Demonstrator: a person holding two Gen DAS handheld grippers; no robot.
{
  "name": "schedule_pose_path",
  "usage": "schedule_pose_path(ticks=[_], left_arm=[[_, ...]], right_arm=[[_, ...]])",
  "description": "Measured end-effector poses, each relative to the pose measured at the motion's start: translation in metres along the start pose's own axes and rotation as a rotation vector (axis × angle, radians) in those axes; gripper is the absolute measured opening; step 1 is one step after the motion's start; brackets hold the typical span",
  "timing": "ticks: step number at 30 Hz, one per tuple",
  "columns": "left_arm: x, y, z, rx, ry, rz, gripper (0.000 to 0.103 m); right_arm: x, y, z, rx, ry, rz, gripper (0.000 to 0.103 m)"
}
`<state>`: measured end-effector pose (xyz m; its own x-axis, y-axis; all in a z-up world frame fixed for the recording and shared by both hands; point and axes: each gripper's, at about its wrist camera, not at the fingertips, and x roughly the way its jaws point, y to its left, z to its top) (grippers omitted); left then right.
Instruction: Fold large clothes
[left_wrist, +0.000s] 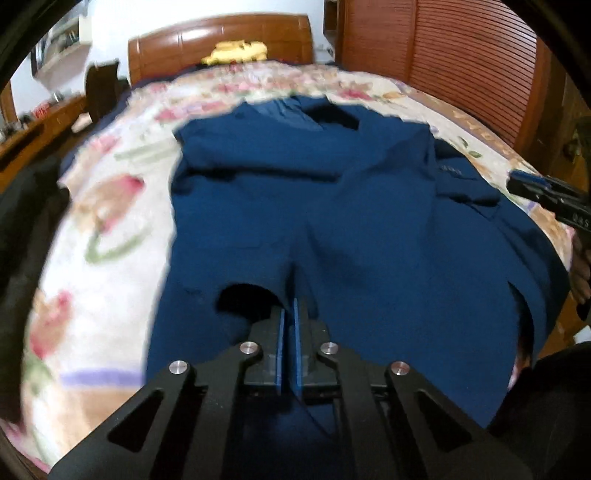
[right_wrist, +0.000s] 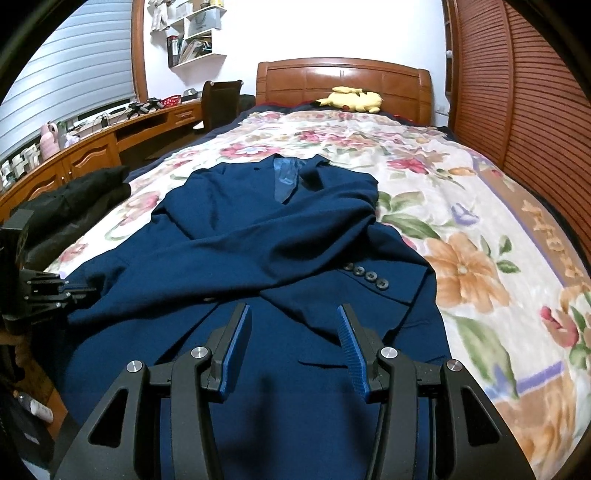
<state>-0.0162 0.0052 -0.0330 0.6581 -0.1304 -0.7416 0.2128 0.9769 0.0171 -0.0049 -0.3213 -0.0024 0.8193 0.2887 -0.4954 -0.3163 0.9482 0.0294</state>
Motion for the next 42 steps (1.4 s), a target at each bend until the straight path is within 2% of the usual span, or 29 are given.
schedule_pose_path(ticks=[6,10,14,20,22,28,35,42], left_arm=[[-0.031,0.025,0.05,-0.021,-0.135,0.188,0.004],[-0.058,0.042,0.075,-0.049,-0.219,0.235,0.004],[-0.072,0.036,0.068,-0.028,-0.234,0.205,0.005],[-0.077,0.002,0.009,0.063,-0.219,0.123,0.005],[-0.076,-0.01,-0.011,0.07,-0.198,0.088,0.005],[-0.076,-0.033,-0.041,0.054,-0.178,-0.007,0.005],[-0.078,-0.053,-0.064,0.061,-0.154,-0.046,0.005],[-0.088,-0.052,-0.074,0.025,-0.18,-0.048,0.005]], right_arm=[[-0.002,-0.004,0.0,0.01,-0.001,-0.002,0.05],[-0.004,-0.004,0.0,0.011,-0.002,-0.003,0.05],[-0.005,-0.004,0.0,0.011,-0.005,-0.002,0.05],[-0.004,-0.007,0.0,0.016,-0.006,-0.001,0.05],[-0.004,-0.006,0.0,0.012,-0.004,-0.002,0.05],[0.0,-0.003,0.0,0.0,0.006,-0.002,0.05],[-0.001,-0.004,0.0,-0.004,0.007,0.0,0.05],[0.001,-0.001,-0.002,-0.012,0.018,0.005,0.05]])
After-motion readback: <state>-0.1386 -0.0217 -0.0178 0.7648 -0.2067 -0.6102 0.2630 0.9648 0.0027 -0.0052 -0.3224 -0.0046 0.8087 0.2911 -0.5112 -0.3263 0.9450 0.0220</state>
